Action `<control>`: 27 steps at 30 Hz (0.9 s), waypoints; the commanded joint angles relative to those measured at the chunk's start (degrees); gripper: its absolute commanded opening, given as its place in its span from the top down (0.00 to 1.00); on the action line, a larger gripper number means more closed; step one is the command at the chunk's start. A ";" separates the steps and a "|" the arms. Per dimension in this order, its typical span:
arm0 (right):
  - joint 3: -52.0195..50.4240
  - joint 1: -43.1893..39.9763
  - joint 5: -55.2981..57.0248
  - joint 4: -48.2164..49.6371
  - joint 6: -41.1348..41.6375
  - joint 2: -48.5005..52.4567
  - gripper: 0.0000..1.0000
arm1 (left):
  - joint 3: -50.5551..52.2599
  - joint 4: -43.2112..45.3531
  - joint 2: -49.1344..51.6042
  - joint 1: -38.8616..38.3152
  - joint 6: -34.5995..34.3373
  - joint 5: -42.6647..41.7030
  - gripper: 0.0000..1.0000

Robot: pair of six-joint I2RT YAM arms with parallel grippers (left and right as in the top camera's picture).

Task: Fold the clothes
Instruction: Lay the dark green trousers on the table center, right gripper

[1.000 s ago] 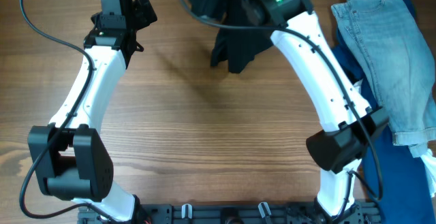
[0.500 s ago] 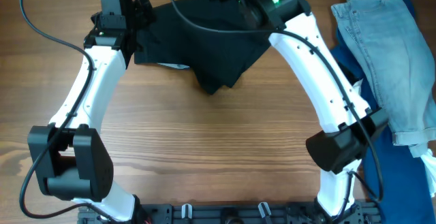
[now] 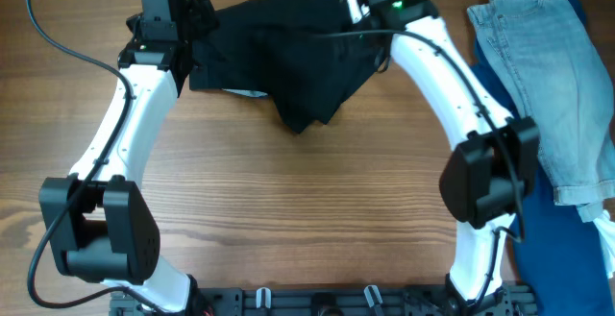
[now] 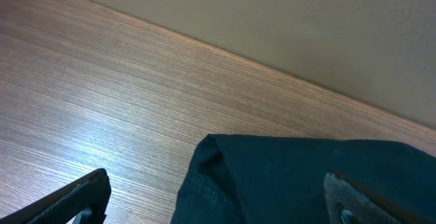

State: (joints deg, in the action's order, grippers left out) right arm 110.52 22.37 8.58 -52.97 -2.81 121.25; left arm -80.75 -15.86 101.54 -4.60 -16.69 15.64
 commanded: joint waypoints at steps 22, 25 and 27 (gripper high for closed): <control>-3.65 9.11 -19.43 -8.59 -0.22 3.17 0.03 | -0.70 -1.55 0.48 4.90 2.75 3.82 0.00; -6.08 9.29 -19.45 -9.05 -0.22 3.17 0.02 | -0.70 -1.55 0.48 5.09 2.78 3.69 0.00; -7.85 9.29 -19.43 -9.64 -0.26 3.17 0.01 | -0.70 -1.60 0.48 5.09 2.75 3.69 0.00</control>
State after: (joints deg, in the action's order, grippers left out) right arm 105.21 31.24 -8.71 -61.93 -2.68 123.48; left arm -80.75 -17.37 101.58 0.51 -15.09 18.63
